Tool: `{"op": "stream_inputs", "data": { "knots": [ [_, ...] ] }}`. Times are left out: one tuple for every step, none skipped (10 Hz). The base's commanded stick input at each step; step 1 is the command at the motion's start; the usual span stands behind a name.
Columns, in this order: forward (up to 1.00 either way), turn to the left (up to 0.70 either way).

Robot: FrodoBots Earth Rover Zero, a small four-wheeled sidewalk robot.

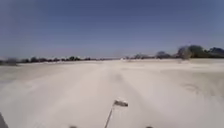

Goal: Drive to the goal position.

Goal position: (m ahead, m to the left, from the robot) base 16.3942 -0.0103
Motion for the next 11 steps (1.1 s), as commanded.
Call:
{"op": "stream_inputs", "data": {
  "knots": [
    [0.7, 0.0],
    [0.7, 0.0],
    [0.7, 0.0],
    [0.7, 0.0],
    [0.7, 0.0],
    [0.7, 0.0],
    [0.7, 0.0],
    [0.7, 0.0],
    [0.7, 0.0],
    [0.7, 0.0],
    [0.7, 0.0]
  ]
}}
